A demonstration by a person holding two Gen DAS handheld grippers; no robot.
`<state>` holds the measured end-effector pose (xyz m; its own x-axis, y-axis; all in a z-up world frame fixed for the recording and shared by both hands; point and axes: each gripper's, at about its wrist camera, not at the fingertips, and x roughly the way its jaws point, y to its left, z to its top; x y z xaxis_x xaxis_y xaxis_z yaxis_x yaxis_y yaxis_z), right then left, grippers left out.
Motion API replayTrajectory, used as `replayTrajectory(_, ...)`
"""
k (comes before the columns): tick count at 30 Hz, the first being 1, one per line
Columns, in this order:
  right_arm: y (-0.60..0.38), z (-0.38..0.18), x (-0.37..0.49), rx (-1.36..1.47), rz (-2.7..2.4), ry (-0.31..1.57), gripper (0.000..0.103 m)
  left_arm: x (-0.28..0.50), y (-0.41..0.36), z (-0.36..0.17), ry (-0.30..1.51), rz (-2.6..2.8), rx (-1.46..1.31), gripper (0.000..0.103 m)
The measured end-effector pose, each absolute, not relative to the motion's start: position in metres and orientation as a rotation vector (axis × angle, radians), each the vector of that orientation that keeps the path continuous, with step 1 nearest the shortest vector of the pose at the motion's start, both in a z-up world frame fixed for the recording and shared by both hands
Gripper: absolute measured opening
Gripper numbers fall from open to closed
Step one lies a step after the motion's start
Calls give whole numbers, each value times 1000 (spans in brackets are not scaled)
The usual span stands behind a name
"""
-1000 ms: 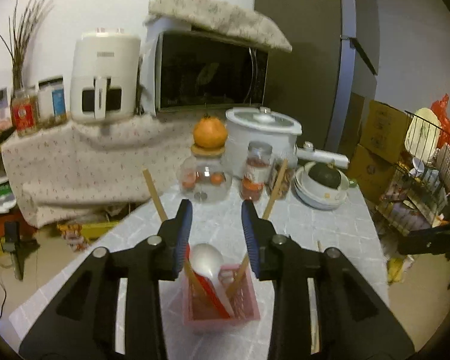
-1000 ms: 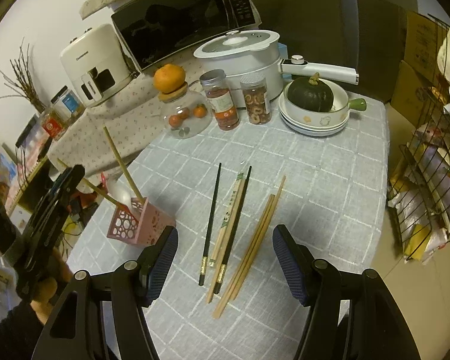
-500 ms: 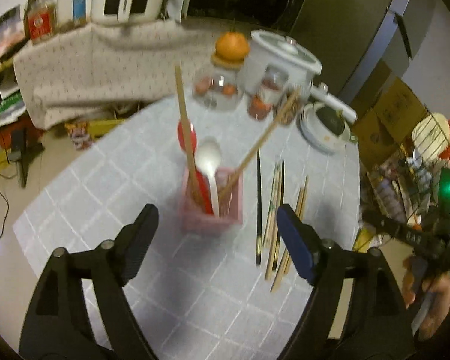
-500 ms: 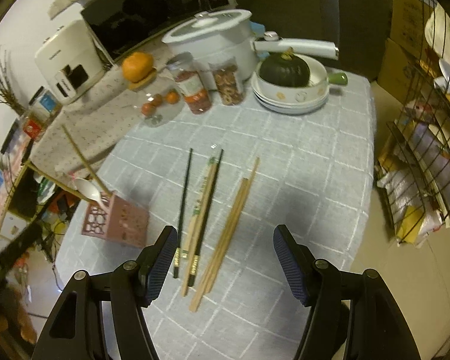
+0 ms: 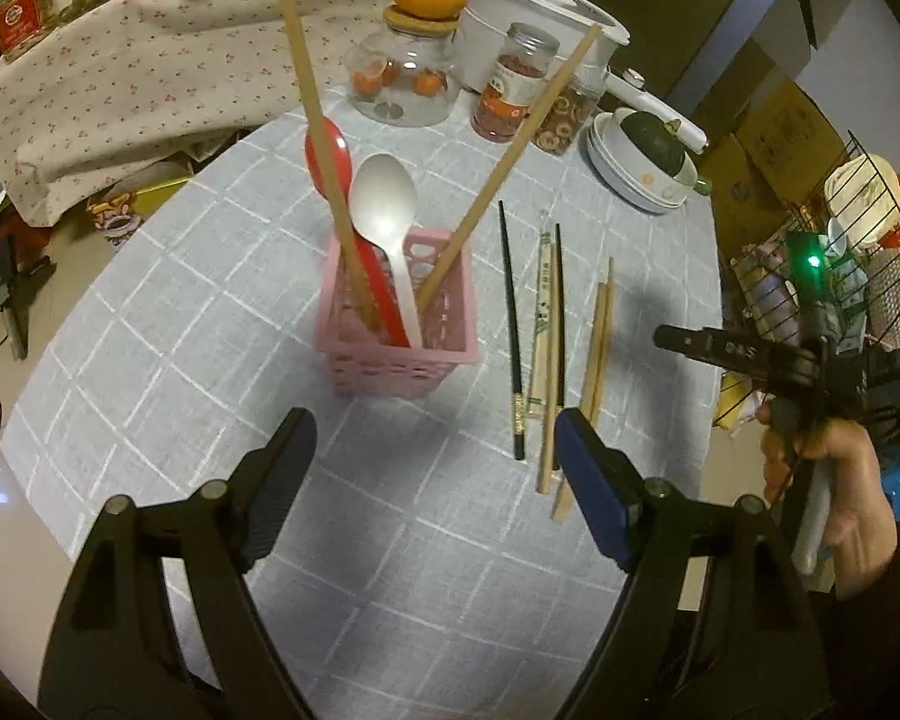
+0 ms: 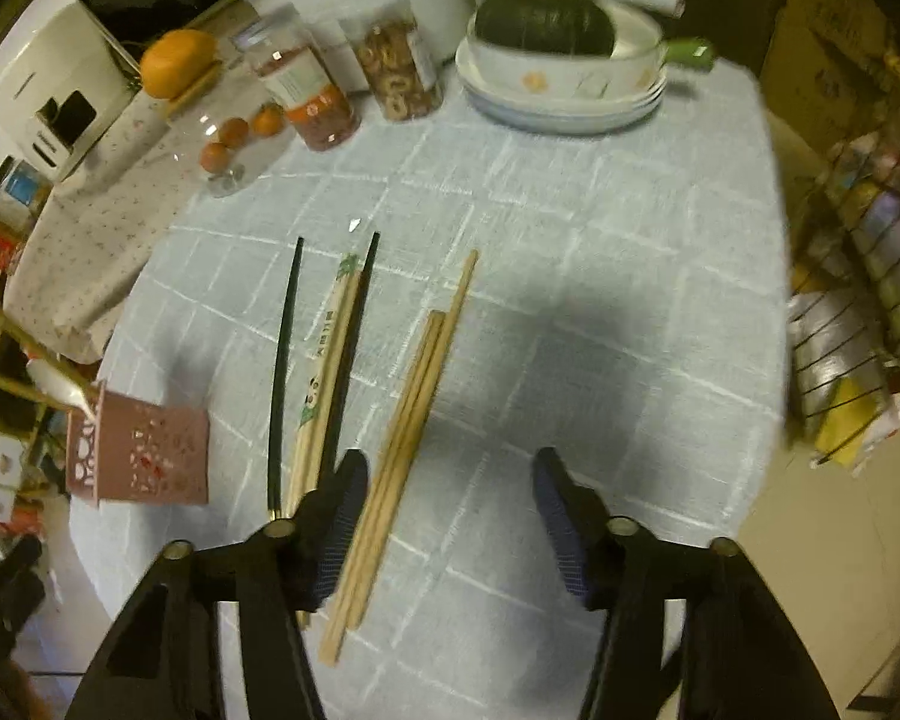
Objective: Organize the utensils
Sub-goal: 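Grasp a wooden chopstick on the table with the right gripper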
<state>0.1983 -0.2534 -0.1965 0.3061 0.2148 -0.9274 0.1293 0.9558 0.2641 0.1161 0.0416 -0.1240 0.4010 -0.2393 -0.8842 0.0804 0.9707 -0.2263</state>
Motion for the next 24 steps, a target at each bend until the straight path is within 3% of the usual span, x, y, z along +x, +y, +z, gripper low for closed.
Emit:
replayTrajectory(2, -250, -212, 206, 332, 59, 1303, 34, 120, 50, -127, 1146, -162, -185, 82)
replayTrajectory(5, -248, -226, 217, 341, 35, 1320, 24, 126, 61, -131, 1163, -150, -243, 82)
replayTrajectory(19, -244, -247, 240, 396, -22, 1315, 18, 124, 63, -130, 1167, -180, -245, 82)
replayTrajectory(20, -245, -248, 240, 384, -38, 1328, 12, 123, 62, -129, 1163, -183, -242, 82)
replayTrajectory(24, -253, -250, 237, 386, -55, 1364, 7, 120, 63, -124, 1151, -202, -253, 82)
